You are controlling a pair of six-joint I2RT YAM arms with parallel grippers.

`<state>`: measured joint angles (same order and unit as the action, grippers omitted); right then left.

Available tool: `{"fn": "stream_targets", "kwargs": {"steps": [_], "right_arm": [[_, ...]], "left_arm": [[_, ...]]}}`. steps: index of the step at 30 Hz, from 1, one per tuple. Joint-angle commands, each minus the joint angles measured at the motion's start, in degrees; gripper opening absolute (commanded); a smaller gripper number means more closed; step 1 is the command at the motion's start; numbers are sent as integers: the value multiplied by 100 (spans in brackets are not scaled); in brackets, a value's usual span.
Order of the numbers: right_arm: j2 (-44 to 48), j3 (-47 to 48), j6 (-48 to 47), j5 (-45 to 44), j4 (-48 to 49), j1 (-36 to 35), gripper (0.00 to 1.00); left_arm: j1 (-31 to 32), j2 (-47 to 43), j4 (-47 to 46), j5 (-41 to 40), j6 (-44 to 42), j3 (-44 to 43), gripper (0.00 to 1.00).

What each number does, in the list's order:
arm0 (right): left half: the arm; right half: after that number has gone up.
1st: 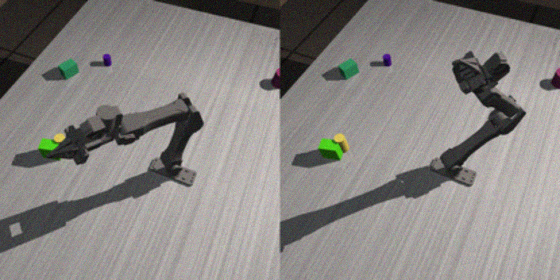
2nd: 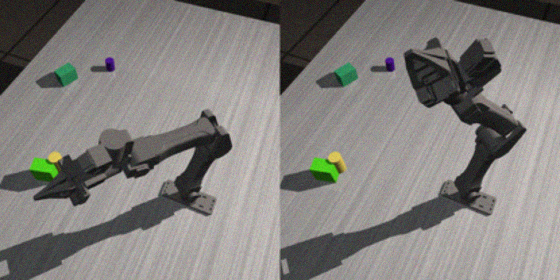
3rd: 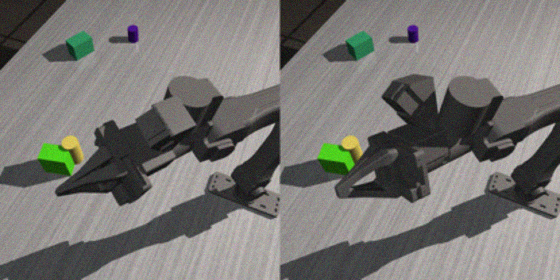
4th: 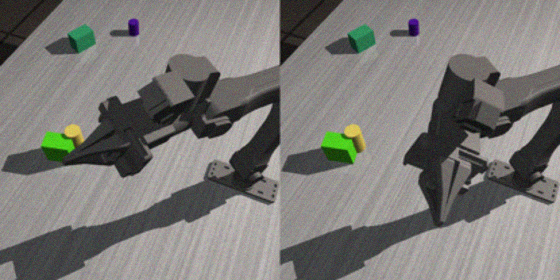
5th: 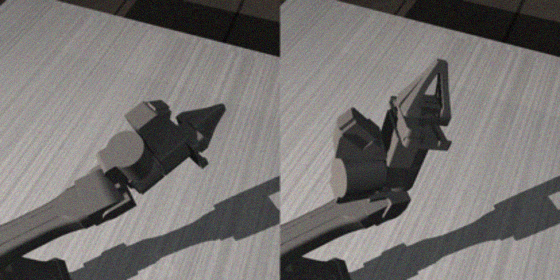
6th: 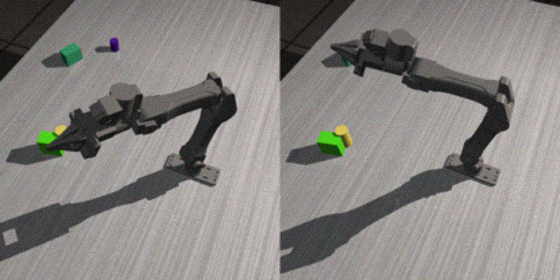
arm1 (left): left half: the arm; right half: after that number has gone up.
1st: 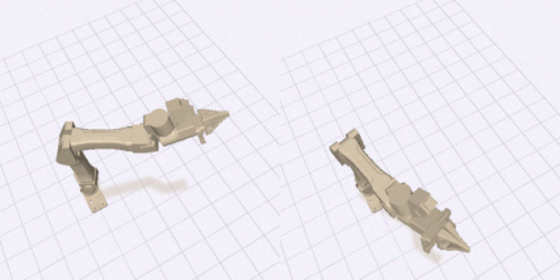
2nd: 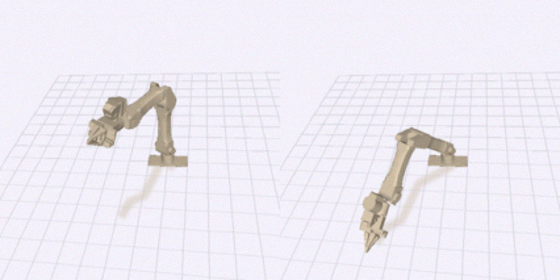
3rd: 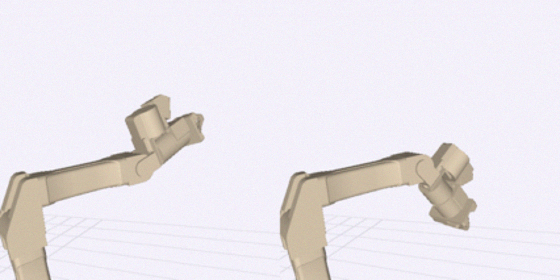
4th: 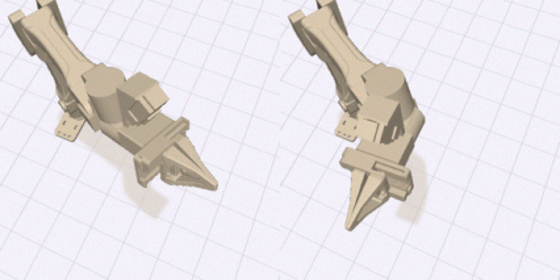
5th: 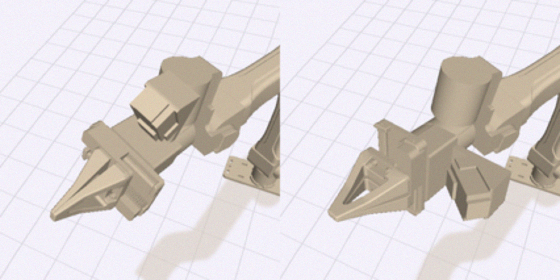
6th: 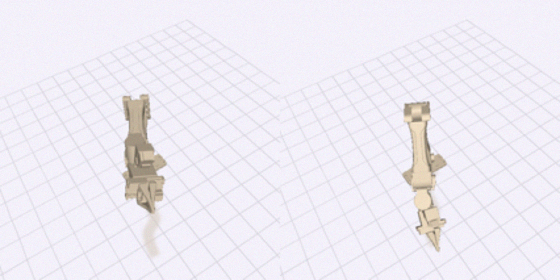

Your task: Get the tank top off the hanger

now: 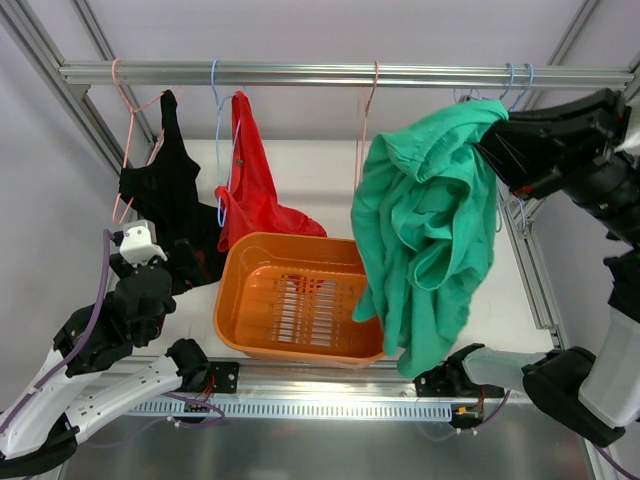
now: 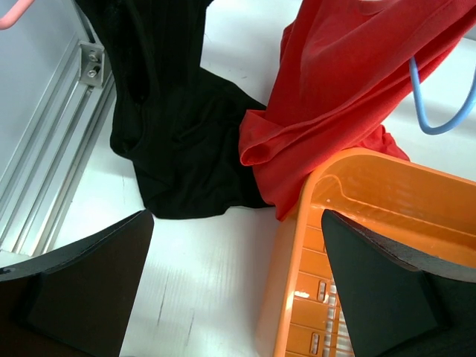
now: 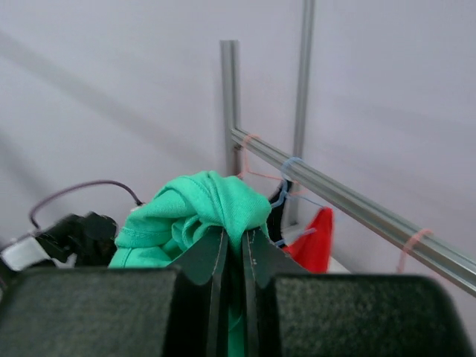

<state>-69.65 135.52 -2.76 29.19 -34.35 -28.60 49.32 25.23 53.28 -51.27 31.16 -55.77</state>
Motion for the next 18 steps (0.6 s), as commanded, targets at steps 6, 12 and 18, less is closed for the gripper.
{"fn": "stream_targets", "kwargs": {"steps": [6,12,18], "right_arm": [[-1094,905,2129,781,2616,-5,0],[-1455,749,2948,834,3373,-119,0],[-1543,536,2781,790,3303,-715,0]], "left_arm": [[-195,-1,-54,-24,110,48,99],[-230,-124,-54,-33,127,57,99],[-239,-229,-54,-50,145,66,99]]}}
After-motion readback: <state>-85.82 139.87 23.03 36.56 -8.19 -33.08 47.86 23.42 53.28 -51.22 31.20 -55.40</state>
